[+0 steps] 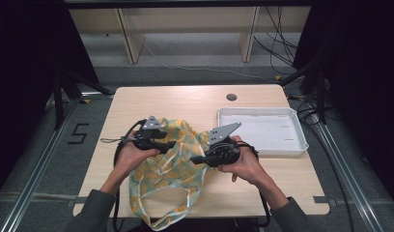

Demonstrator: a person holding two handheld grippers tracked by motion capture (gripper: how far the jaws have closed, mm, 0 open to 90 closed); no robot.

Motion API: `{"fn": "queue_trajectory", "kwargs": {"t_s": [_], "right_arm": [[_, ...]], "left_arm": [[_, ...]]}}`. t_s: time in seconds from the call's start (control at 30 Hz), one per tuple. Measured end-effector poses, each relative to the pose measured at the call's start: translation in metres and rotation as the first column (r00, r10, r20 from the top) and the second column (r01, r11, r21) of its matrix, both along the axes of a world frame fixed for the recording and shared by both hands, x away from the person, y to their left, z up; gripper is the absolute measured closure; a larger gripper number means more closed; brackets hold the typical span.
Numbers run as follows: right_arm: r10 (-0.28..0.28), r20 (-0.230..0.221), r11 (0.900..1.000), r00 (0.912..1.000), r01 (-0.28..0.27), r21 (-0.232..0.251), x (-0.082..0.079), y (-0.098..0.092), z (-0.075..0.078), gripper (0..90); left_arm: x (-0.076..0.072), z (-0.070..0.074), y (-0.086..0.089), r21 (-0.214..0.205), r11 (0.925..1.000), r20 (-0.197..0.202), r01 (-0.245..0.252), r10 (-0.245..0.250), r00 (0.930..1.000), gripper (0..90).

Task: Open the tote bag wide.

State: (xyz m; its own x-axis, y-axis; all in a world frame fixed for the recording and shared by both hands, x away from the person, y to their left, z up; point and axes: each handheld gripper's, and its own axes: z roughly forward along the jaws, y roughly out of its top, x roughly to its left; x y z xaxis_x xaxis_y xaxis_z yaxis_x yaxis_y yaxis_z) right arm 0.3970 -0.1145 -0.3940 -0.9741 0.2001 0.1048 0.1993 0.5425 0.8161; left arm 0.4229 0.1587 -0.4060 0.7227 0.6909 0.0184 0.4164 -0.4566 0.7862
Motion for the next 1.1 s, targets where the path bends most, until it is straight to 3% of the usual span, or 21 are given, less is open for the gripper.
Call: {"fn": "queue_trajectory", "kwargs": {"t_s": [0.07, 0.13, 0.17, 0.27, 0.4, 0.43, 0.47, 0.5, 0.53, 0.57, 0.6, 0.67, 0.7, 0.73, 0.8, 0.87, 0.9, 0.97, 1.03, 1.07, 1.1], "right_arm": [[-0.011, -0.002, 0.9999, 0.9999, 0.011, 0.002, 0.002, -0.002, 0.0, 90.0], [-0.025, 0.004, 0.9997, 0.9997, 0.025, 0.003, 0.003, -0.002, -0.001, 90.0], [-0.022, 0.028, 0.9997, 0.9994, 0.022, 0.002, 0.004, -0.003, -0.001, 90.0], [-0.034, 0.007, 0.9994, 0.9994, 0.034, -0.004, 0.004, -0.002, -0.002, 90.0], [-0.051, 0.014, 0.9986, 0.9986, 0.051, -0.014, 0.005, -0.002, -0.002, 90.0], [-0.055, 0.008, 0.9983, 0.9985, 0.055, -0.019, 0.005, -0.003, -0.003, 89.7], [-0.055, 0.008, 0.9983, 0.9985, 0.055, -0.019, 0.005, -0.003, -0.003, 89.7], [-0.067, -0.008, 0.9974, 0.9977, 0.067, -0.025, 0.005, -0.003, -0.003, 89.6], [-0.073, -0.014, 0.9971, 0.9973, 0.072, -0.026, 0.006, -0.004, -0.004, 89.4], [-0.061, 0.005, 0.9977, 0.9981, 0.061, -0.03, 0.008, -0.005, -0.006, 89.1], [-0.068, 0.011, 0.9972, 0.9976, 0.069, -0.031, 0.009, -0.006, -0.006, 89.0], [-0.086, 0.006, 0.9955, 0.9963, 0.086, -0.04, 0.011, -0.01, -0.007, 88.6], [-0.085, -0.001, 0.9951, 0.9964, 0.085, -0.051, 0.011, -0.012, -0.007, 88.5], [-0.094, 0.003, 0.9941, 0.9956, 0.094, -0.055, 0.013, -0.014, -0.008, 88.3], [-0.118, 0.0, 0.9906, 0.993, 0.118, -0.07, 0.015, -0.018, -0.01, 87.7], [-0.139, 0.019, 0.9855, 0.9902, 0.14, -0.096, 0.018, -0.021, -0.012, 86.4], [-0.147, 0.022, 0.9833, 0.9889, 0.148, -0.106, 0.019, -0.022, -0.013, 85.6], [-0.176, 0.047, 0.9716, 0.9833, 0.181, -0.153, 0.019, -0.022, -0.015, 82.2], [-0.248, 0.114, 0.9372, 0.9621, 0.268, -0.223, 0.019, -0.02, -0.019, 68.8], [-0.248, 0.114, 0.9372, 0.9621, 0.268, -0.223, 0.019, -0.02, -0.019, 68.8], [-0.268, 0.128, 0.9289, 0.9547, 0.292, -0.228, 0.019, -0.019, -0.019, 62.9]], "left_arm": [[-0.015, 0.007, 0.016, -0.024, 0.9997, 0.044, 0.007, -0.006, 0.999, 45.2], [-0.029, 0.005, 0.029, -0.027, 0.9994, 0.053, 0.024, -0.022, 0.9984, 44.1], [-0.037, -0.001, 0.033, -0.004, 0.9998, 0.043, 0.021, -0.021, 0.9988, 43.3], [-0.046, -0.022, 0.037, 0.102, 0.9939, 0.026, 0.042, -0.045, 0.9987, 38.8], [-0.042, -0.052, 0.031, 0.177, 0.9838, 0.01, 0.027, -0.029, 0.9995, 35.7], [-0.039, -0.059, 0.024, 0.205, 0.9775, 0.017, 0.048, -0.053, 0.9985, 43.9], [-0.039, -0.059, 0.024, 0.205, 0.9775, 0.017, 0.048, -0.053, 0.9985, 55.4], [-0.037, -0.062, 0.021, 0.232, 0.9681, 0.007, 0.095, -0.1, 0.995, 55.4], [-0.035, -0.061, 0.019, 0.245, 0.9621, 0.013, 0.12, -0.127, 0.9919, 70.9], [-0.034, -0.058, 0.018, 0.23, 0.9672, 0.022, 0.108, -0.116, 0.9931, 84.0], [-0.033, -0.054, 0.018, 0.222, 0.9693, 0.03, 0.107, -0.116, 0.9928, 88.1], [-0.032, -0.038, 0.019, 0.211, 0.9713, 0.055, 0.109, -0.123, 0.9909, 89.4], [-0.032, -0.031, 0.019, 0.169, 0.9814, 0.08, 0.09, -0.105, 0.9913, 89.5], [-0.031, -0.022, 0.02, 0.14, 0.9867, 0.094, 0.083, -0.096, 0.991, 89.5], [-0.027, -0.002, 0.025, 0.101, 0.9917, 0.122, 0.08, -0.092, 0.9882, 89.5], [-0.022, 0.015, 0.027, 0.033, 0.9972, 0.133, 0.067, -0.071, 0.9886, 89.5], [-0.018, 0.023, 0.029, 0.028, 0.9973, 0.138, 0.068, -0.071, 0.9879, 89.5], [-0.012, 0.034, 0.03, 0.003, 0.9987, 0.144, 0.051, -0.05, 0.9883, 89.5], [-0.002, 0.044, 0.03, -0.025, 0.9992, 0.135, 0.03, -0.026, 0.9904, 89.5], [-0.002, 0.044, 0.03, -0.025, 0.9992, 0.135, 0.03, -0.026, 0.9904, 89.5], [0.002, 0.046, 0.028, -0.061, 0.998, 0.134, 0.017, -0.009, 0.991, 89.5]]}}
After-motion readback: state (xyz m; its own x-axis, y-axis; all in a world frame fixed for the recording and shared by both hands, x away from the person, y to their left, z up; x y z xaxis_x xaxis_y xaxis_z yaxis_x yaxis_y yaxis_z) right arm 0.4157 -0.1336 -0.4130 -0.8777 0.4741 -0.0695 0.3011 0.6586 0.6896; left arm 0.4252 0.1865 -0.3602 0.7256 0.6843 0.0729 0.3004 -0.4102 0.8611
